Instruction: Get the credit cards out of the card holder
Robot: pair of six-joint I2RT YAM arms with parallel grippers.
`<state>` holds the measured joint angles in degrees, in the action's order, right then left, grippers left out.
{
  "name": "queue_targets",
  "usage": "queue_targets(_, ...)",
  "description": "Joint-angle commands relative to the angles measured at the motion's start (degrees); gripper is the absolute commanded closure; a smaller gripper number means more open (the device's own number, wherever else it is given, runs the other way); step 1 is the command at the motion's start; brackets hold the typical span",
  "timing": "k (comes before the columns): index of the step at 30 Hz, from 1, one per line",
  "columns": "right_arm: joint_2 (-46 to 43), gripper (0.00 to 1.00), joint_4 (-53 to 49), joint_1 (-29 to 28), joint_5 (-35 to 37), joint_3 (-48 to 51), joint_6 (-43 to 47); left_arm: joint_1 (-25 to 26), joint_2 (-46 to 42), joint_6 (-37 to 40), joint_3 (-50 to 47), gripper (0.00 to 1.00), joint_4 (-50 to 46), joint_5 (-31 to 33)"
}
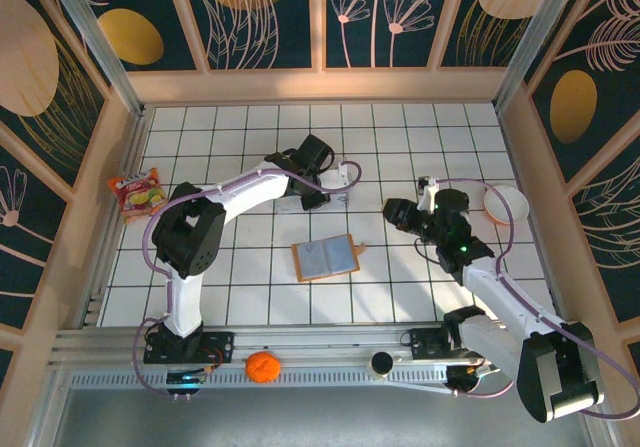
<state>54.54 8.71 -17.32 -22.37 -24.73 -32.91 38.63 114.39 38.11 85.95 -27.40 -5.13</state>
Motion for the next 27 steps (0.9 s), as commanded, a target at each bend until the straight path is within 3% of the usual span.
queue_targets(1, -0.2, 0.65, 1.8, 0.5, -1.4, -1.1, 0.4, 0.1, -3.5, -3.0, 1.7, 0.8, 2.8, 1.3)
queue_targets(6, 0.3, 0.63, 2.1, -0.1, -2.8, -0.7, 0.6, 0.0, -8.8, -7.3, 0.9, 0.78, 8.2, 1.4)
queue_targets(9, 1.0, 0.63, 2.3, -1.7, -2.9, -0.5, 0.8, -0.1, -14.0, -11.8, -2.6, 0.7, 15.5, 1.3)
queue_targets(19, 6.0, 0.62, -0.9, -15.3, 4.3, -3.7, 4.8, -0.3, -37.6, -40.9, -29.8, 0.25, 49.9, 5.2)
queue_targets(22, 8.6, 0.62, -2.3, -20.0, 6.3, -5.2, 6.6, -0.4, -42.7, -49.1, -37.6, 0.04, 51.9, 9.2)
queue_targets(27, 13.7, 0.62, -4.7, -27.8, 10.7, -8.6, 10.0, -0.4, -50.2, -60.3, -46.7, 0.01, 49.8, 16.6)
